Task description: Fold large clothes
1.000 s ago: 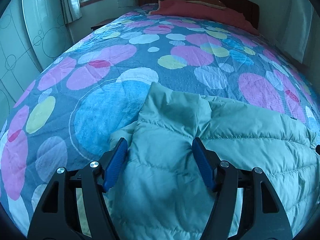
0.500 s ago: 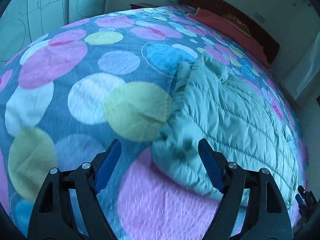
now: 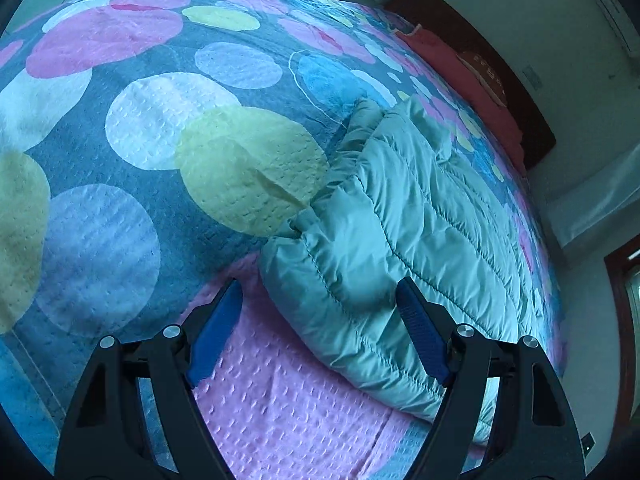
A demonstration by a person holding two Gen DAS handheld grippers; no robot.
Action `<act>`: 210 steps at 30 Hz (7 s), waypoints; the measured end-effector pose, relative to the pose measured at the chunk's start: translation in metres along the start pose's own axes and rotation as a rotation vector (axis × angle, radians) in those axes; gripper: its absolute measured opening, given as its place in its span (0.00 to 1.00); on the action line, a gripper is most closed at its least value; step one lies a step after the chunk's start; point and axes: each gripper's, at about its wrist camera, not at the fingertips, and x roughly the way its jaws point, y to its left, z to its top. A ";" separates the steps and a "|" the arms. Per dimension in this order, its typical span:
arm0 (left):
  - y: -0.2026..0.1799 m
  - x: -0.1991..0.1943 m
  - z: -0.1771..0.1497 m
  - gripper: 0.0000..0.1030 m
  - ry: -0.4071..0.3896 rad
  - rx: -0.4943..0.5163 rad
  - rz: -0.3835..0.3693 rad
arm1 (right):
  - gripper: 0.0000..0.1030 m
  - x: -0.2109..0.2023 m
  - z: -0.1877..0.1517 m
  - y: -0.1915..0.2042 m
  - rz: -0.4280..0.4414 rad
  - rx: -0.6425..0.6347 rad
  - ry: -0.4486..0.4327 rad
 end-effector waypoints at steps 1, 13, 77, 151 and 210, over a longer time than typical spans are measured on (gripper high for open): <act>-0.002 0.001 0.001 0.67 -0.006 0.009 0.021 | 0.55 0.001 0.000 0.000 -0.004 0.004 -0.008; -0.018 -0.006 0.002 0.11 -0.032 0.108 -0.002 | 0.17 -0.002 0.000 0.006 0.002 -0.017 -0.044; 0.117 -0.178 -0.099 0.38 -0.022 0.192 0.112 | 0.40 -0.149 -0.113 -0.082 -0.048 -0.070 0.009; 0.029 -0.118 -0.076 0.51 -0.137 0.519 0.354 | 0.32 -0.017 -0.186 0.131 -0.264 -0.748 -0.017; -0.077 -0.194 -0.107 0.06 -0.192 0.549 -0.046 | 0.34 -0.080 -0.147 0.100 -0.278 -0.666 -0.095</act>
